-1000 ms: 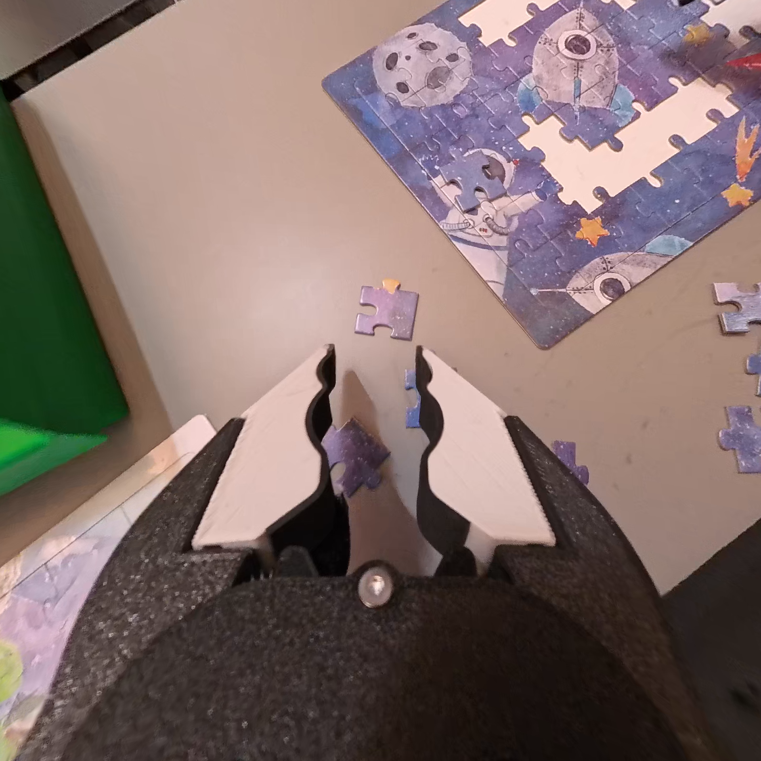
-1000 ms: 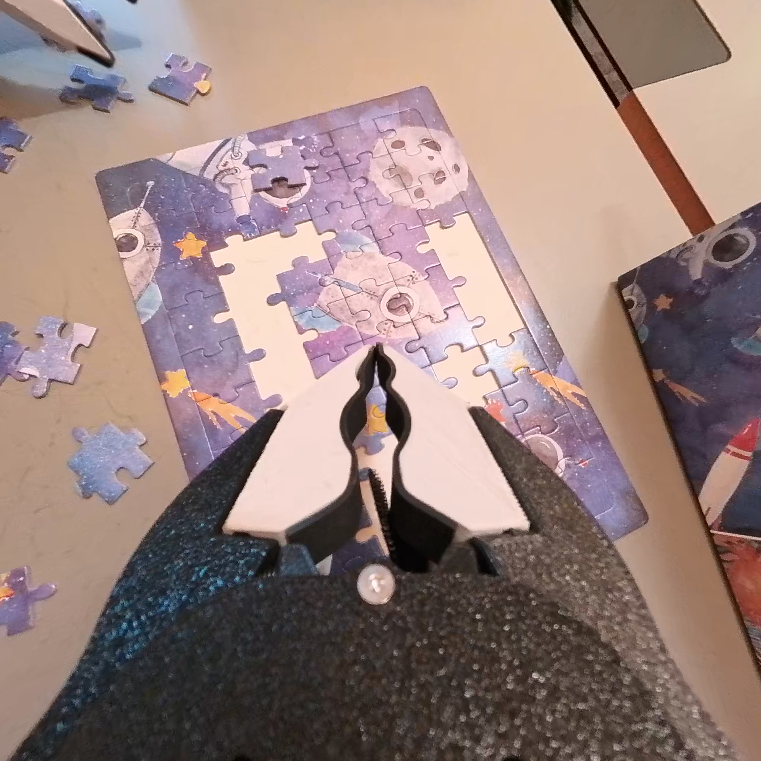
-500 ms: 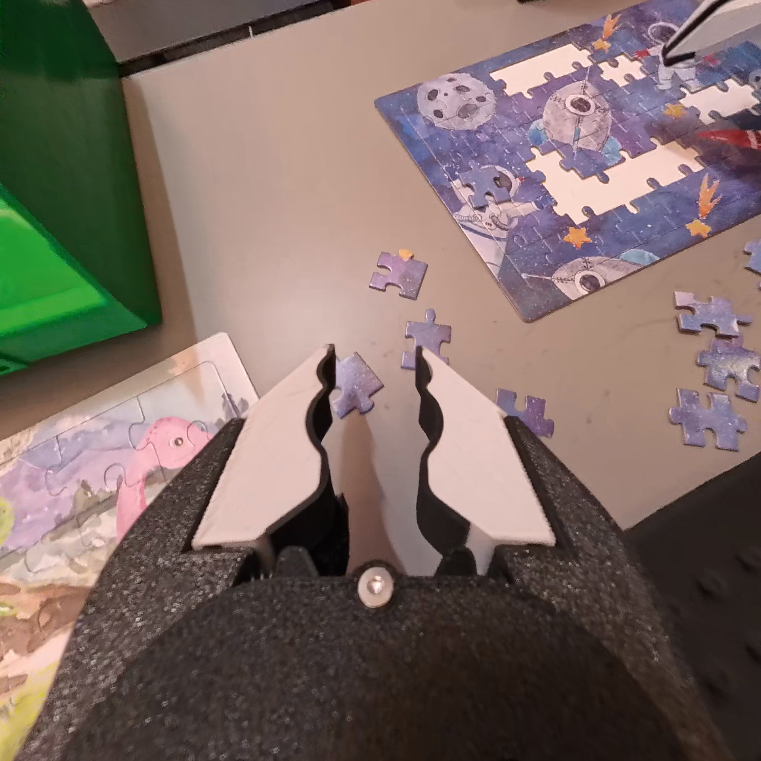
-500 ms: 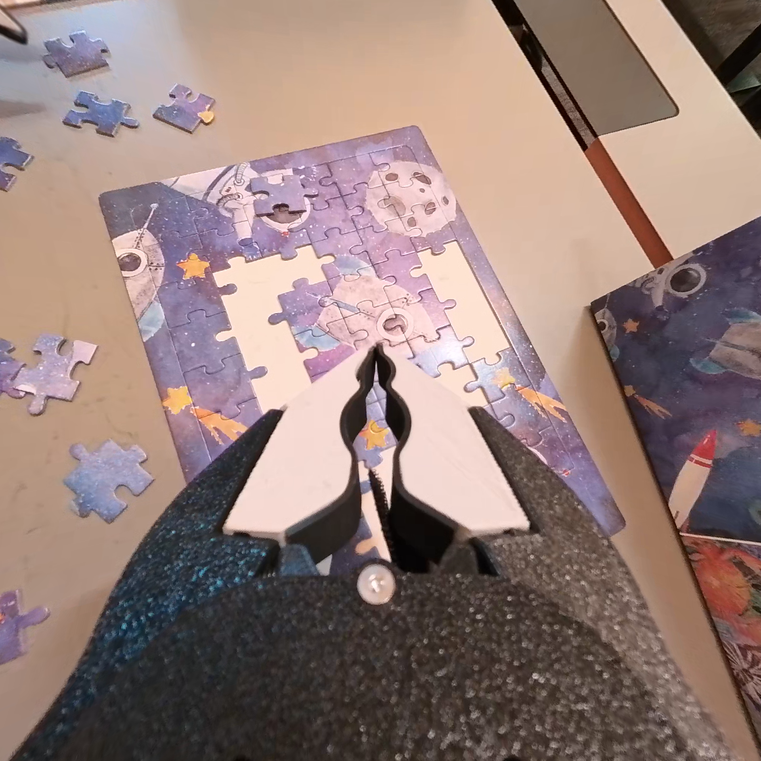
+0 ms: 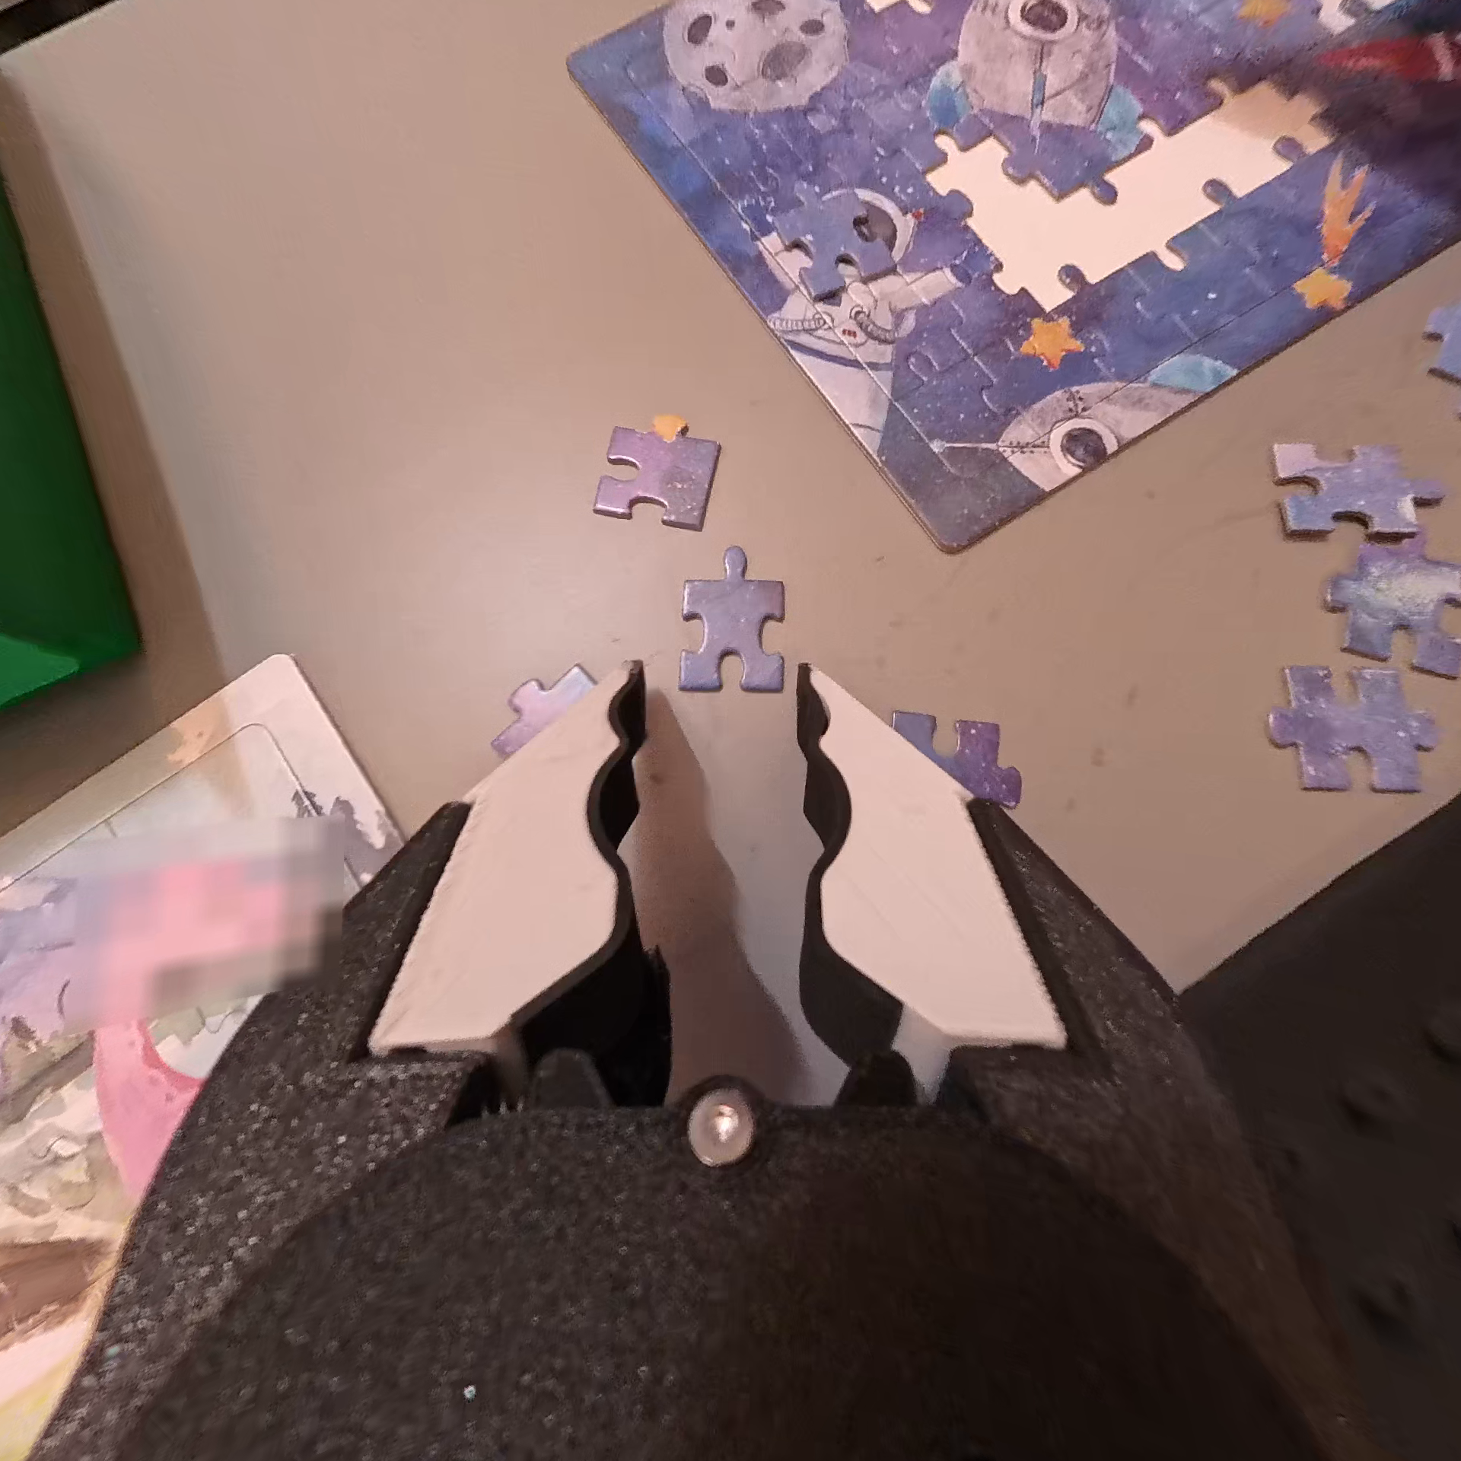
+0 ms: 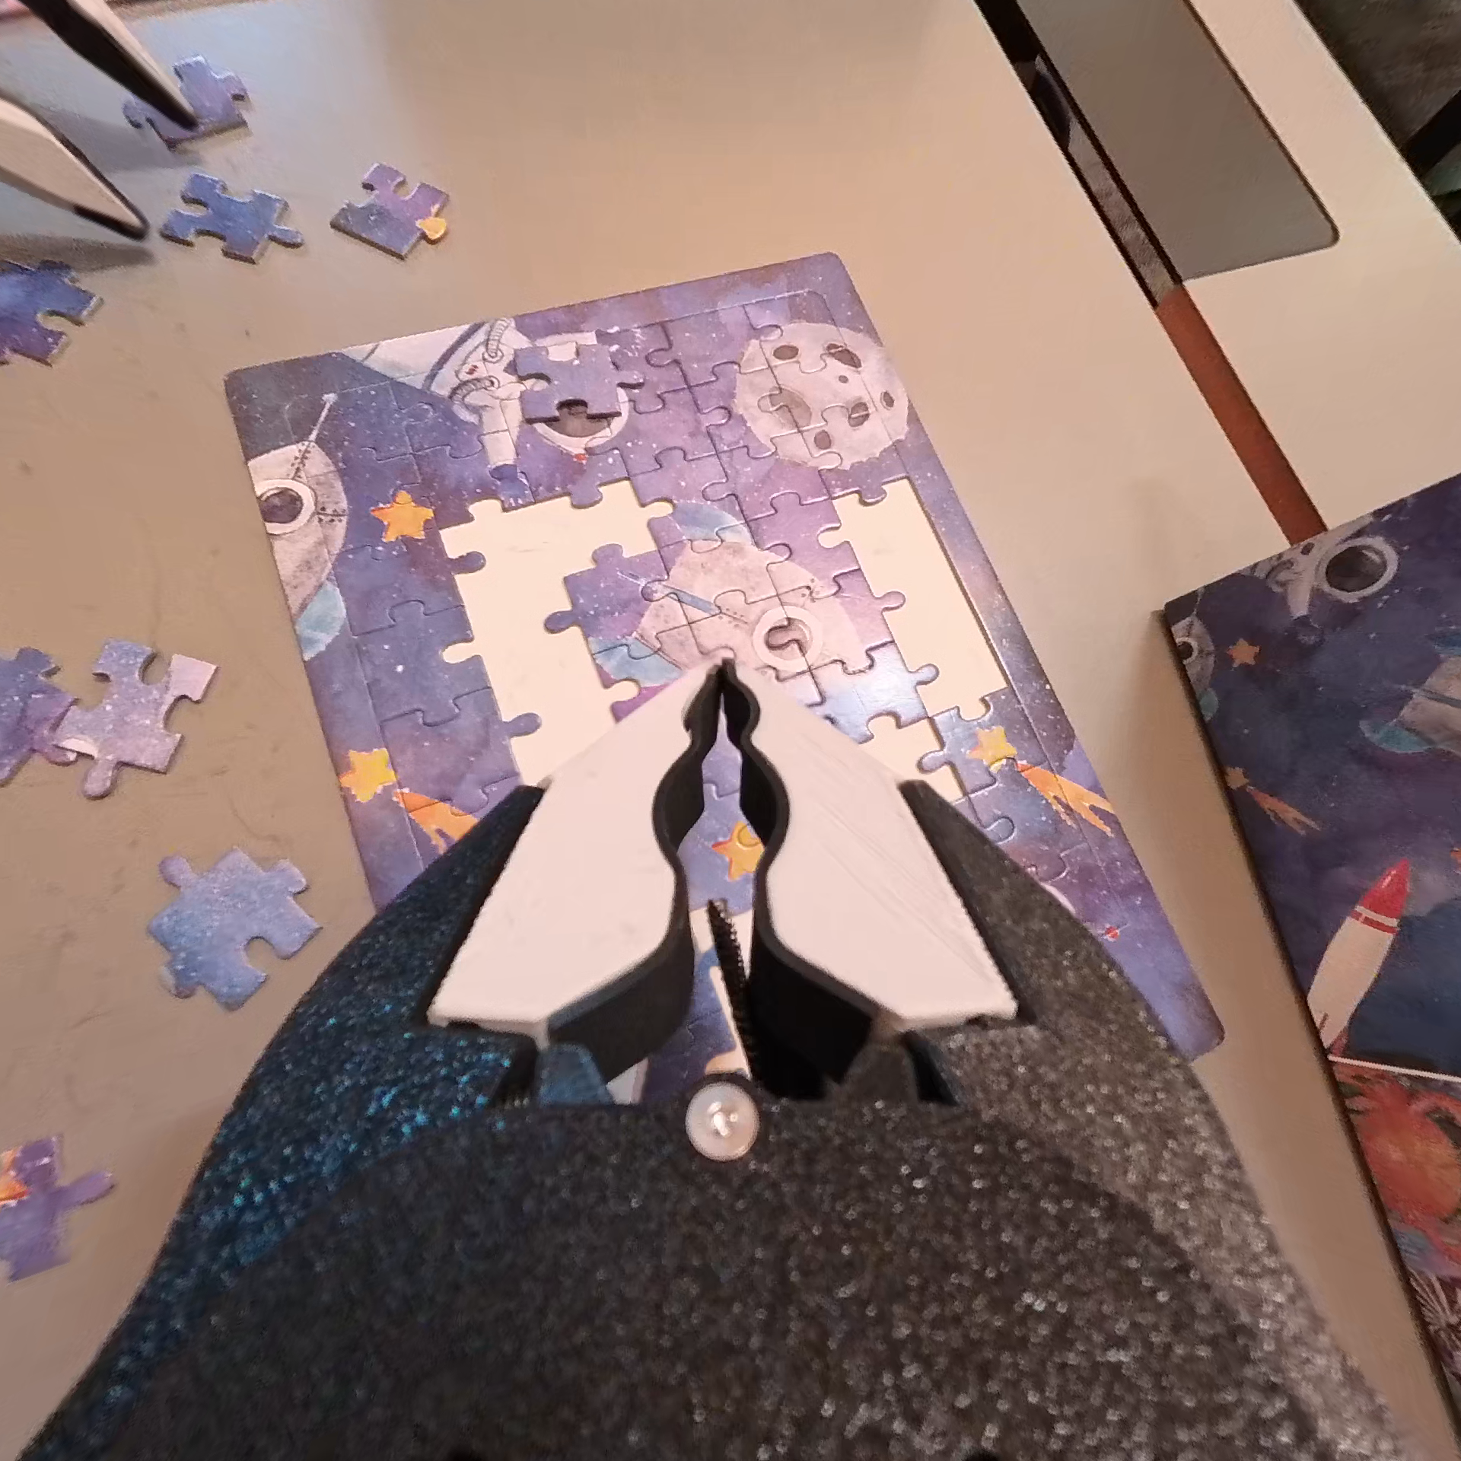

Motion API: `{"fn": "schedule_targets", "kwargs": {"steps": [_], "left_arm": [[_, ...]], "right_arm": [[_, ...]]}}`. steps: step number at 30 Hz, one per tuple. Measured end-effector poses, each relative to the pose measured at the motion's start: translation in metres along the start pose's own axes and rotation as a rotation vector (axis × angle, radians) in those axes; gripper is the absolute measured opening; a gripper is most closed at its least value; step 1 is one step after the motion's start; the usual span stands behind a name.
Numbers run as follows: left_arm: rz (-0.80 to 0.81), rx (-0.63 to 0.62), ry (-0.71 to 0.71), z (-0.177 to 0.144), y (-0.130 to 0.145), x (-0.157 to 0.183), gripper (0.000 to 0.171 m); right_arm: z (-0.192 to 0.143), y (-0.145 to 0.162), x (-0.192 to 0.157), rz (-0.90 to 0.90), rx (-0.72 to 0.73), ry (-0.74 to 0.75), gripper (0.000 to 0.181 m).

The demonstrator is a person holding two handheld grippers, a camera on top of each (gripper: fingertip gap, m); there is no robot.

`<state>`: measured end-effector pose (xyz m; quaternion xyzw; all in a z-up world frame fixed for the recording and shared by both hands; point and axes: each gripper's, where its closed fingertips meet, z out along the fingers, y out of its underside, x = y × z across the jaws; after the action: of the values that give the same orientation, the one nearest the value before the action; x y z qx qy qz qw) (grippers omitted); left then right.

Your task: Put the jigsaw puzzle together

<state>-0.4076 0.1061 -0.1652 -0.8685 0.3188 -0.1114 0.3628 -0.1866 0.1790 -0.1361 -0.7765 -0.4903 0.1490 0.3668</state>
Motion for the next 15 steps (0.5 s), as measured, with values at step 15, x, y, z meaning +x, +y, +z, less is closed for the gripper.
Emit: {"fn": "schedule_targets", "kwargs": {"steps": [15], "left_arm": [[-0.060, -0.028, -0.033, 0.002, -0.013, 0.003, 0.026]], "right_arm": [[-0.001, 0.002, 0.005, 0.054, 0.026, -0.034, 0.000]]}}
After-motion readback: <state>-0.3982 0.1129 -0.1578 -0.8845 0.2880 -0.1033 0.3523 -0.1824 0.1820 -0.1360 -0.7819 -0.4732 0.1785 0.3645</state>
